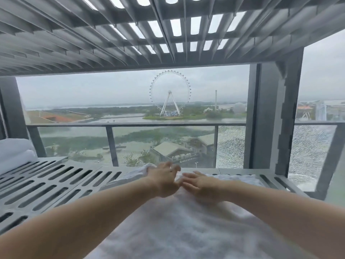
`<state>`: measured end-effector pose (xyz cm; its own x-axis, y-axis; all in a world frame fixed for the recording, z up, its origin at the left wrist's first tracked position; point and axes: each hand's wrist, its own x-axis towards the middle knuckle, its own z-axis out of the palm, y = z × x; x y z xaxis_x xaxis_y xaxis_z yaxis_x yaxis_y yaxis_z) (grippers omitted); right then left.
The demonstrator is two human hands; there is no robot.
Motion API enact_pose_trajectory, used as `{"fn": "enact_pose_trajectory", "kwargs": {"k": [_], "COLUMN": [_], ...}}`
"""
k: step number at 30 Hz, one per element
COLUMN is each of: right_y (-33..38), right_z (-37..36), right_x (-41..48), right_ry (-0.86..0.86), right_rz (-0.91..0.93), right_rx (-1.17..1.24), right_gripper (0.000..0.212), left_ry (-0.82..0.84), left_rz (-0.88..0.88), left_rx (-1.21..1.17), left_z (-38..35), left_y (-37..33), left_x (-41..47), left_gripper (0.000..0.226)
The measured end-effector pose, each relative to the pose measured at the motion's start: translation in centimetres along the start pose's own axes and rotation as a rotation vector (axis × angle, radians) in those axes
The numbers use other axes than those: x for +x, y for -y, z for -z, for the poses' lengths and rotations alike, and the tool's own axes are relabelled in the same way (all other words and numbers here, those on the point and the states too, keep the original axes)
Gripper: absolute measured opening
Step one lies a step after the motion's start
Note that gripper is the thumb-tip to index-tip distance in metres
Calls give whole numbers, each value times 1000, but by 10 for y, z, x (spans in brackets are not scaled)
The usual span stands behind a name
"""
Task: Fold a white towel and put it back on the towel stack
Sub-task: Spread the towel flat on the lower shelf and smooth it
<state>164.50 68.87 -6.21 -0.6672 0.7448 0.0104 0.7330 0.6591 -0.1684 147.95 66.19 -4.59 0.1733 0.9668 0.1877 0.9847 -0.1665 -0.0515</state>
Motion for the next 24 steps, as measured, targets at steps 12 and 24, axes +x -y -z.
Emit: {"fn": "enact_pose_trajectory", "kwargs": {"k": [12, 24], "right_y": [-31, -39], "right_z": [-14, 4], "right_x": [-2, -11], "right_ry": [-423, -485], "right_rz": [-118, -156], "right_rx": [200, -72], "right_gripper": [35, 30], "left_ry": [-147, -550], "left_rz": [-171, -228], "left_rx": [-351, -144], "left_z": [-37, -24], "left_y": [8, 5], "left_x": [29, 24], "left_gripper": [29, 11]}}
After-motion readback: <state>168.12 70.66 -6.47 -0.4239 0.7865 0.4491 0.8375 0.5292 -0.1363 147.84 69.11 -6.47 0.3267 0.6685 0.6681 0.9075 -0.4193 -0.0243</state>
